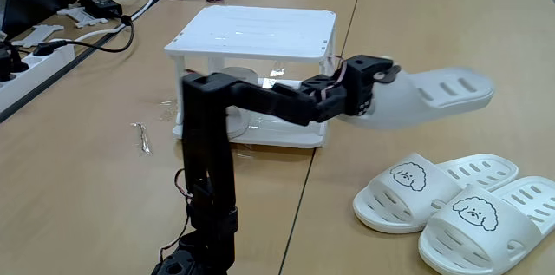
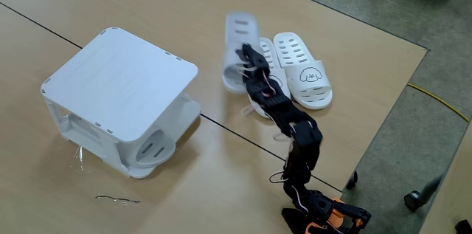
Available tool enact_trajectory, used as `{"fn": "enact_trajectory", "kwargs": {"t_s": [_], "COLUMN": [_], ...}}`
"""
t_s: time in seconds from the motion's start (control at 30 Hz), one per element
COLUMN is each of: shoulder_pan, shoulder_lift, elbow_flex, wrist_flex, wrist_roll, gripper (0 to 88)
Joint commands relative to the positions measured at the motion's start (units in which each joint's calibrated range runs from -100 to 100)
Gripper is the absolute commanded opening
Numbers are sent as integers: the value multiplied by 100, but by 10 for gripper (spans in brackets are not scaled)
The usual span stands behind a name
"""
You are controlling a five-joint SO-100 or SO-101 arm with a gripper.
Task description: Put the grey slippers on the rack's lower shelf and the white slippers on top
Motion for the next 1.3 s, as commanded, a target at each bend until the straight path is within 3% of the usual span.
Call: {"fn": "enact_trajectory", "kwargs": {"t_s": [0.0, 0.13, 0.37, 0.63, 0.97, 1.27], "shoulder_pan": [-71, -87, -424, -1452, -2694, -3451], "shoulder_lift": [-2378, -3590, -4204, -2841, -485, -460], "elbow_flex": [1591, 3232, 5894, 5849, 5867, 5722], "wrist_flex": [-49, -118, -2034, -2413, -5252, -5338], "wrist_roll": [42, 42, 42, 42, 42, 42], "gripper": [7, 7, 7, 7, 6, 6]}}
